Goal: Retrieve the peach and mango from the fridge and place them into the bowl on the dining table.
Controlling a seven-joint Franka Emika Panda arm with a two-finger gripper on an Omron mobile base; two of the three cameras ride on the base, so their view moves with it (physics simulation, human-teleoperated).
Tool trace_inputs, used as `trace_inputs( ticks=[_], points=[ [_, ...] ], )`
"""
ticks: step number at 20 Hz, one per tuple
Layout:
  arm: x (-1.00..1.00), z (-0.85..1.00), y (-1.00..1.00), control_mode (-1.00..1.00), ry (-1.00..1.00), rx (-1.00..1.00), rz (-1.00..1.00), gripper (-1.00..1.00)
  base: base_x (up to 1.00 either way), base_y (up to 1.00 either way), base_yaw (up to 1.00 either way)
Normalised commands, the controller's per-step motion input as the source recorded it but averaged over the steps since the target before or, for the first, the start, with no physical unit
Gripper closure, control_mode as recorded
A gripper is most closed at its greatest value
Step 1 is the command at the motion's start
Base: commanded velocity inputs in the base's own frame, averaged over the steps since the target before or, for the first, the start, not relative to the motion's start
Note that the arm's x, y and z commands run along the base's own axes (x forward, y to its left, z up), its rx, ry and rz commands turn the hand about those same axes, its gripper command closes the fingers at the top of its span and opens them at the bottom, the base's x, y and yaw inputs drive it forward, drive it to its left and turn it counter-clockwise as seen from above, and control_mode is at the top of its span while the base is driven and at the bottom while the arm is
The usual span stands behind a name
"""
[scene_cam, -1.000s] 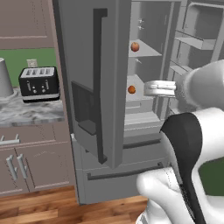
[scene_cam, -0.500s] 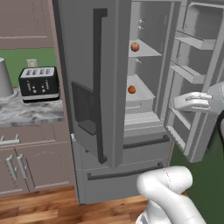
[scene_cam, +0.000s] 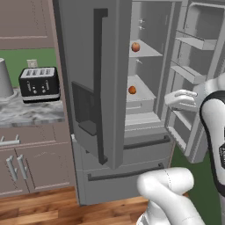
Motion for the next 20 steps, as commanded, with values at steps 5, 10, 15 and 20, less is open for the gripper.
trace_inputs(
  ticks=[5, 10, 15, 20],
  points=[
    [0.06, -0.44, 0.00, -1.00, -0.15, 0.01, -0.10, 1.00, 0.00, 0.00, 0.00],
    [0.15, -0.29, 0.00, -1.00, -0.14, 0.13, -0.17, 1.00, 0.00, 0.00, 0.00],
    [0.08, -0.03, -0.13, -1.00, -0.15, 0.28, -0.16, 1.00, 0.00, 0.00, 0.00],
    [0.03, 0.01, -0.15, -1.00, 0.00, 0.32, -0.07, 1.00, 0.00, 0.00, 0.00]
  ],
)
